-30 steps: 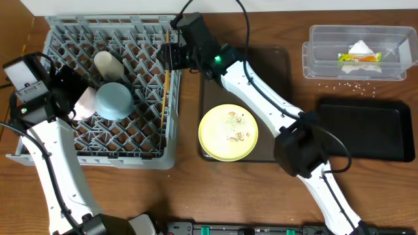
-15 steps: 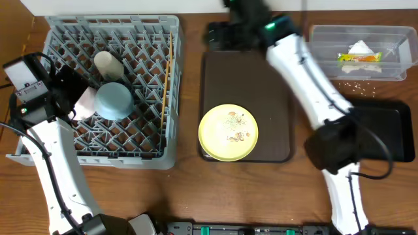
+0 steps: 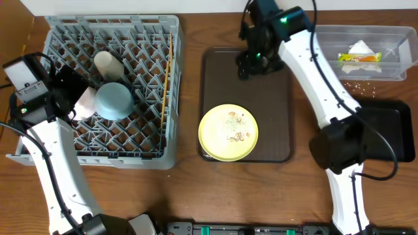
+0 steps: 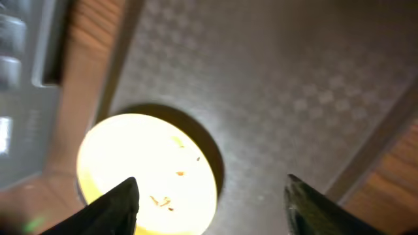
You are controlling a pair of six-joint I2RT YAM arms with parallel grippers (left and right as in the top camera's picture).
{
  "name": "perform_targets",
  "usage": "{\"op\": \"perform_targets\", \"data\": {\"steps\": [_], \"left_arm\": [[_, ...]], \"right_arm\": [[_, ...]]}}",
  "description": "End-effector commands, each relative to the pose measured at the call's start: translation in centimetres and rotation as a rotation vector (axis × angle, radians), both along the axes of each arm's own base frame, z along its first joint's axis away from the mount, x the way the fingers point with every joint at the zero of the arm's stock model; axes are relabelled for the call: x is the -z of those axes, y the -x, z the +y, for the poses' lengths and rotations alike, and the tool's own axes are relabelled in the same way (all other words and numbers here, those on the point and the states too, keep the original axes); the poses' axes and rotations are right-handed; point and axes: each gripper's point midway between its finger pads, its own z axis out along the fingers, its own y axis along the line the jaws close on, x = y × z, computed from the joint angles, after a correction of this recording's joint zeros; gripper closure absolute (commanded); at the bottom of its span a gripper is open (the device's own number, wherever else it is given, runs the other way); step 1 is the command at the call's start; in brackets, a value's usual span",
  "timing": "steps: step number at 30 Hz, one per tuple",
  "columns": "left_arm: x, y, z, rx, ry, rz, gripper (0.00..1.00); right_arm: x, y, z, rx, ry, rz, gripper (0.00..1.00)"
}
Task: Sort waste into correct bins and load items into the dishwasher
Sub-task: 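Move the right gripper to the yellow plate rim and grasp it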
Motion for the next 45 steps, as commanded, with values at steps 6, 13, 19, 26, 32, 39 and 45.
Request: {"op": "perform_targets", "data": {"steps": [6,13,19,26,32,39,45], "left_arm": [[0.0,0.0,0.2,-0.003,-0.009,0.005,0.06],[0.0,0.0,0.2,-0.002,-0.009,0.005,0.07],[0.0,0.0,0.2,-0.003,-0.009,0.005,0.06],[0.0,0.0,0.2,-0.002,-0.009,0.006,0.06],[0.0,0.0,0.2,-0.002,-0.009,0.006,0.06],[0.0,0.0,0.2,-0.002,-0.009,0.006,0.06],[0.0,0.0,0.2,-0.002,-0.009,0.006,0.06]], "right_arm": [[6.2,2.1,-1.0,-0.055,0.168,0.058,0.55],[10.4,4.6,-0.1,-0.081,0.148,0.146,0.68],[11.0,6.4,1.5,-0.18,0.053,0.206,0.72],[11.4,5.9,1.7,-0.207,0.067,0.166,0.67],[12.0,5.4,0.8,-0.198,0.113,0.145,0.68],[13.8,5.5,0.3,-0.194,0.136,0.135,0.69],[14.1,3.5,-2.5,-0.054,0.266,0.072,0.83]]}}
